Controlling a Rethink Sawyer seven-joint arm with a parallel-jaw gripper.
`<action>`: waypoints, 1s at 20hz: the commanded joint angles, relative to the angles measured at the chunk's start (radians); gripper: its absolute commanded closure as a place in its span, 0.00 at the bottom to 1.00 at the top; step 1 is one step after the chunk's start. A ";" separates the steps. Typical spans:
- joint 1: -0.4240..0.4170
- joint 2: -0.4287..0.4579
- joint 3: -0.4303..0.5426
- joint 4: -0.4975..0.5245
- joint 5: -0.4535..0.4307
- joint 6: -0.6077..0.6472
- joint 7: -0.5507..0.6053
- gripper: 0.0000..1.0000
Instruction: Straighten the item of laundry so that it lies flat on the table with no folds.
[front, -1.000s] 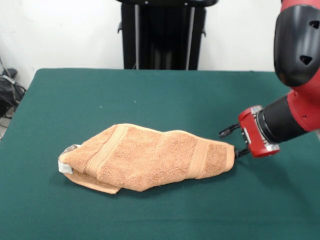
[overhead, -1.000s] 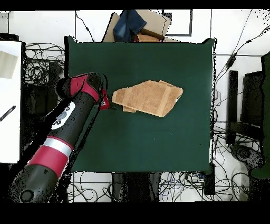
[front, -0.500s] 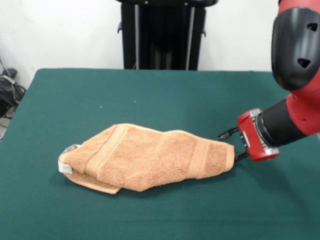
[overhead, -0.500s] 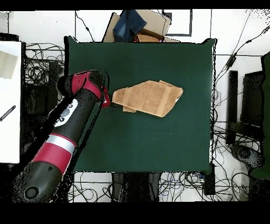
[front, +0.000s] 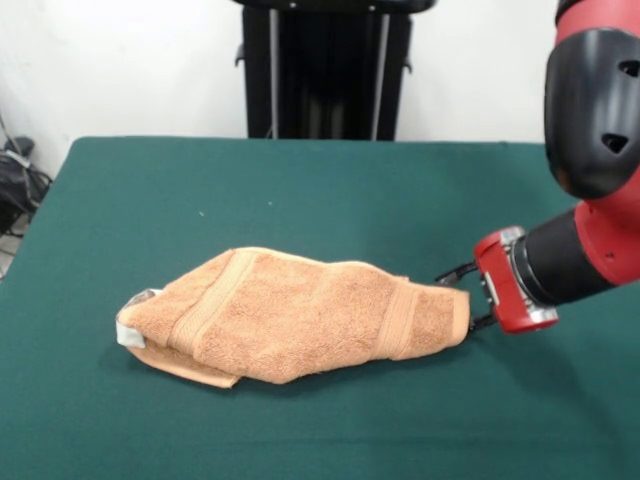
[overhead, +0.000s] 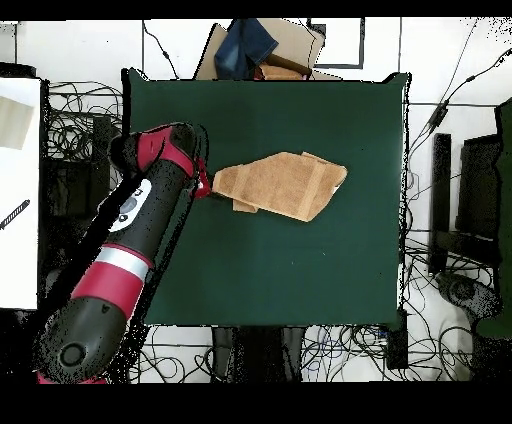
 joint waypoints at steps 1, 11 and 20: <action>-0.034 0.068 0.043 -0.064 0.056 -0.054 0.325 0.00; -0.034 0.061 0.048 -0.058 0.049 -0.056 0.319 0.00; -0.029 0.032 0.054 -0.039 0.045 -0.024 0.296 0.00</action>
